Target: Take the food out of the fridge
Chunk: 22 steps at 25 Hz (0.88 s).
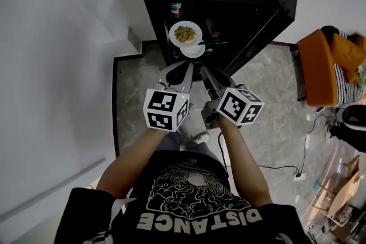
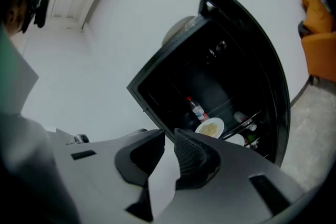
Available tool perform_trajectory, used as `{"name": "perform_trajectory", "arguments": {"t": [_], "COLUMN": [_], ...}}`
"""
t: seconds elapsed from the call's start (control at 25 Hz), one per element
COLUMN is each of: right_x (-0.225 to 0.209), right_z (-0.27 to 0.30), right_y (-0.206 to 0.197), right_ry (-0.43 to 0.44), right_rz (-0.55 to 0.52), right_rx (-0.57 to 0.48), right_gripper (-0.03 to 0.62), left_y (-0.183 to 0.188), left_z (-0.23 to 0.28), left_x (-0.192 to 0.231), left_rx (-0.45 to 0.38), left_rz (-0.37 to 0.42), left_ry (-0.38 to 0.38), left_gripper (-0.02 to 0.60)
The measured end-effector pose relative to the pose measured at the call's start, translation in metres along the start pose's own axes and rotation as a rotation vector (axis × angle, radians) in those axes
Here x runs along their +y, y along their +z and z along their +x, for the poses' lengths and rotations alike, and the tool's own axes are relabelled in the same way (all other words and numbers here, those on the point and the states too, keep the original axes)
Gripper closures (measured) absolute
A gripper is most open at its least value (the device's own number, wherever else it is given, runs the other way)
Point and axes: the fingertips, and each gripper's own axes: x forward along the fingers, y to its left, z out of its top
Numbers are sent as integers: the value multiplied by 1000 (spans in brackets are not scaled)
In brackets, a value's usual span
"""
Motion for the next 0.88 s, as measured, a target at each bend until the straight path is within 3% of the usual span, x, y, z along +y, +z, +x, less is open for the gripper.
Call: {"name": "perform_trajectory", "arguments": {"t": [0.24, 0.4, 0.72, 0.88], "right_x": [-34, -65, -139, -158], "right_z": [53, 91, 161, 184], "right_y": [-27, -49, -90, -95], "right_ry": [11, 10, -25, -28], "right_rz": [181, 307, 599, 694], "right_rx": [-6, -12, -84, -117], "right_gripper": [561, 491, 458, 457], "left_y": [-17, -29, -53, -62], "left_z": [15, 23, 40, 38], "left_x": [41, 62, 93, 104], "left_rx": [-1, -4, 11, 28], "left_rz": [-7, -13, -30, -26], "left_ry": [10, 15, 8, 22], "left_gripper": [580, 580, 580, 580]}}
